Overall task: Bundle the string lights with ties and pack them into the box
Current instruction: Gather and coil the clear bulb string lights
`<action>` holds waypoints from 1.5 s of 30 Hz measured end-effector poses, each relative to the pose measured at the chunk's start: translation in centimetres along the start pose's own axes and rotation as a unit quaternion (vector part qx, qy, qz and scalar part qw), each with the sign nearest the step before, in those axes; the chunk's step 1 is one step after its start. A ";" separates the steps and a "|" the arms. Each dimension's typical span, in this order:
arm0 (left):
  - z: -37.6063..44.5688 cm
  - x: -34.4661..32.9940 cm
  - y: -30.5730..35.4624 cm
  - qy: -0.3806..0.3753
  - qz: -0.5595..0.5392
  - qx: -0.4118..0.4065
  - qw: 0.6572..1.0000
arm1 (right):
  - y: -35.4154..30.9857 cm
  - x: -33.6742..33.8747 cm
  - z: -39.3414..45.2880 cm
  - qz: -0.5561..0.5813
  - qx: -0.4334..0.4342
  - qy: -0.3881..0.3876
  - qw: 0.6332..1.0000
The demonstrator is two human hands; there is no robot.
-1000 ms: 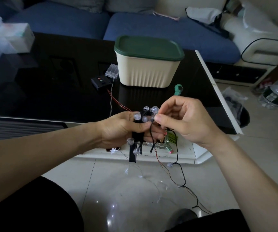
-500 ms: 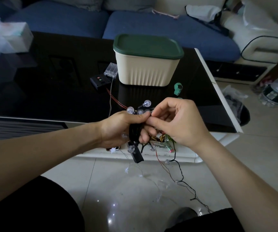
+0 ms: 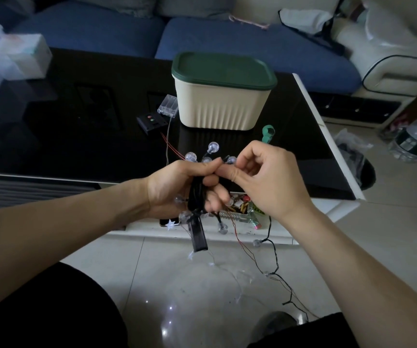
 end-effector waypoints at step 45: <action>0.8 1.8 -0.3 0.172 -0.037 -0.089 0.980 | 0.0 -2.7 -1.6 -0.141 -0.020 -0.308 0.941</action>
Point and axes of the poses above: each hand's wrist, its own z-axis towards the middle knuckle, its own x-axis out of the back of the hand, y = z × x, the point moved 3 cm from there along z, towards the middle knuckle, and after that the axes turned 4 degrees about -y, right-handed, at the moved point
